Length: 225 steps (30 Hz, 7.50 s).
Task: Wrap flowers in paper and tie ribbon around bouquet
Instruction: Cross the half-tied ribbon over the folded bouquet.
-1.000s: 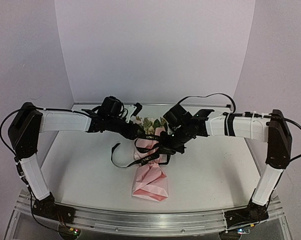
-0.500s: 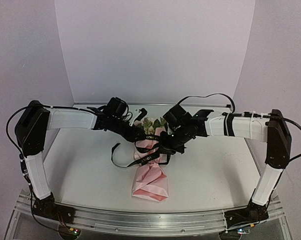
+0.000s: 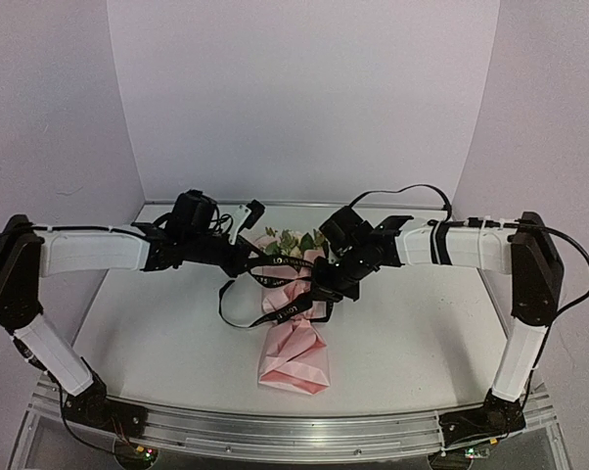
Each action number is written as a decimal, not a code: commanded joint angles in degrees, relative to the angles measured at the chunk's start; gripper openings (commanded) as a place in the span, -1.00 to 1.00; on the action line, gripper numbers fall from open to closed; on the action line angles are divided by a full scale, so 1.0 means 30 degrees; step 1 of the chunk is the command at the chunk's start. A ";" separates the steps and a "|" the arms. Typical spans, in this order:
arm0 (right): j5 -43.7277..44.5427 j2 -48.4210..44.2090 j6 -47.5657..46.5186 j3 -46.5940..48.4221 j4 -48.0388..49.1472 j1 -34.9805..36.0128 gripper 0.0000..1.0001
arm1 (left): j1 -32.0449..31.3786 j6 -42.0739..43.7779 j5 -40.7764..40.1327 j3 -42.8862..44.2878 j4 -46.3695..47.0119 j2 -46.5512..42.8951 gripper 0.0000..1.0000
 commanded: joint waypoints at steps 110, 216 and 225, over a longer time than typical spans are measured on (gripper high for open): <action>0.0787 0.1156 -0.0470 0.4497 -0.4520 -0.0020 -1.00 | -0.2152 -0.5043 -0.2971 -0.3157 0.6101 -0.3264 -0.48; 0.4086 -0.5122 -0.6842 -0.7400 0.1984 0.1720 0.09 | -0.0224 -0.8114 0.3302 -0.1779 0.4431 -0.1096 -0.39; 0.3150 -0.3094 -0.9064 -0.7428 0.2822 0.2415 0.04 | -0.0170 -0.7461 0.3101 -0.0904 0.2991 -0.1055 -0.40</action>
